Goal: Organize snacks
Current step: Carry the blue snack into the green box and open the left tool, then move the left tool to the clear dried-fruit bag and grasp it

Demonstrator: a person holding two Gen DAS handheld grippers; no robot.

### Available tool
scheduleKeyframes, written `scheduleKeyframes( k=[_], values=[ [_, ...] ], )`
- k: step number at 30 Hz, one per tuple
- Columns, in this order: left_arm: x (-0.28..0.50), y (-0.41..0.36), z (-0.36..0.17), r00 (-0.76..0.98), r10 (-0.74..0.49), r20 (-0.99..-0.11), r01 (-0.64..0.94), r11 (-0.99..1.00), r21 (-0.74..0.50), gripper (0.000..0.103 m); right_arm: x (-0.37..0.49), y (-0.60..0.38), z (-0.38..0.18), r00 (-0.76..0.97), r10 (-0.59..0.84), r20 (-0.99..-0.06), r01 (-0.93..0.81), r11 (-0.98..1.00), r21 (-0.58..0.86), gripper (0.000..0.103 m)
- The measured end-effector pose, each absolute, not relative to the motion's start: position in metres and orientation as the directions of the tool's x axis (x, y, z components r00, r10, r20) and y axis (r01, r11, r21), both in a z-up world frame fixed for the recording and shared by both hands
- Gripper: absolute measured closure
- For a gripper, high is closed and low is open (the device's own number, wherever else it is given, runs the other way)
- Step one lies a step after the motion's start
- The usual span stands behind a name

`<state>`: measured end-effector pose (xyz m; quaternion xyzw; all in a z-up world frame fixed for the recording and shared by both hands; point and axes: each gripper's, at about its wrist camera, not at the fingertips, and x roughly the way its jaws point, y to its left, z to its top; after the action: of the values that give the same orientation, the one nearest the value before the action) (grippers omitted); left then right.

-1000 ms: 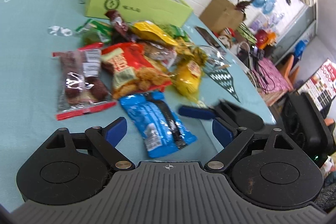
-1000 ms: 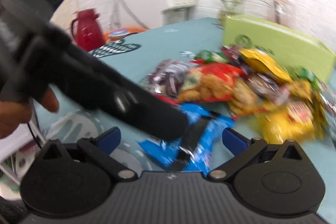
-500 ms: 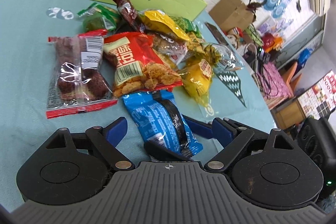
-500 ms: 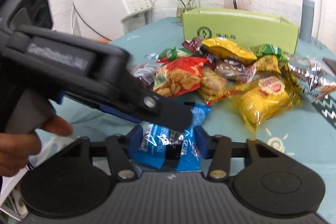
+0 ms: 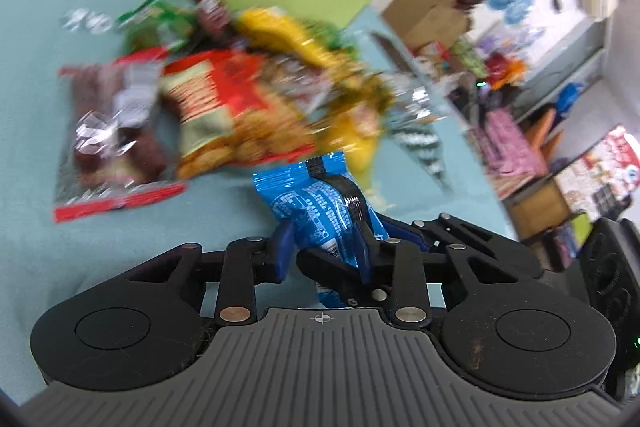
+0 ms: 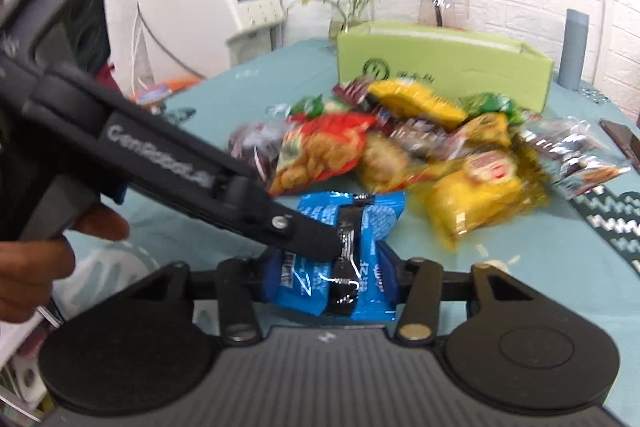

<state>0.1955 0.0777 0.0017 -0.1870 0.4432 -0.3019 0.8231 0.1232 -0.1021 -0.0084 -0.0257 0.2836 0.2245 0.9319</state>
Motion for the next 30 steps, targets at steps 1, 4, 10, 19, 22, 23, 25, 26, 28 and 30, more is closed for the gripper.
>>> scheduleKeyframes(
  k=[1, 4, 10, 19, 22, 23, 25, 26, 28, 30],
  values=[
    [0.196, 0.073, 0.008, 0.428, -0.668, -0.608, 0.347, 0.743, -0.572, 0.094, 0.123, -0.106, -0.003, 0.744, 0.402, -0.533, -0.430, 0.899, 0.078, 0.051],
    [0.204, 0.056, 0.027, 0.441, -0.670, -0.597, 0.386, 0.742, -0.547, 0.093, 0.126, -0.118, 0.012, 0.771, 0.387, -0.506, -0.415, 0.908, 0.063, 0.051],
    [0.268, 0.035, 0.081, 0.543, -0.610, -0.576, 0.424, 0.792, -0.438, 0.087, 0.197, -0.123, 0.049, 0.827, 0.380, -0.415, -0.431, 0.902, -0.032, 0.051],
    [0.427, 0.057, 0.102, 0.666, -0.434, -0.606, 0.282, 0.899, -0.335, 0.084, 0.390, -0.089, 0.076, 0.785, 0.452, -0.424, -0.493, 0.870, 0.013, 0.051],
    [0.464, 0.071, 0.084, 0.673, -0.405, -0.619, 0.237, 0.911, -0.338, 0.084, 0.441, -0.079, 0.064, 0.748, 0.468, -0.470, -0.512, 0.858, 0.038, 0.050],
    [0.474, 0.075, 0.077, 0.672, -0.400, -0.623, 0.227, 0.912, -0.341, 0.080, 0.453, -0.075, 0.058, 0.738, 0.470, -0.484, -0.514, 0.857, 0.048, 0.050],
    [0.487, 0.081, 0.067, 0.678, -0.391, -0.623, 0.213, 0.915, -0.342, 0.064, 0.470, -0.069, 0.047, 0.719, 0.475, -0.507, -0.515, 0.854, 0.071, 0.046],
    [0.487, 0.085, 0.065, 0.690, -0.379, -0.617, 0.204, 0.919, -0.336, 0.055, 0.473, -0.069, 0.045, 0.718, 0.474, -0.510, -0.512, 0.856, 0.073, 0.046],
    [0.479, 0.091, 0.066, 0.715, -0.369, -0.594, 0.208, 0.923, -0.323, 0.050, 0.468, -0.074, 0.049, 0.731, 0.470, -0.494, -0.512, 0.857, 0.058, 0.045],
    [0.466, 0.097, 0.072, 0.737, -0.361, -0.572, 0.214, 0.926, -0.309, 0.046, 0.452, -0.082, 0.059, 0.754, 0.470, -0.459, -0.511, 0.859, 0.040, 0.038]
  ],
)
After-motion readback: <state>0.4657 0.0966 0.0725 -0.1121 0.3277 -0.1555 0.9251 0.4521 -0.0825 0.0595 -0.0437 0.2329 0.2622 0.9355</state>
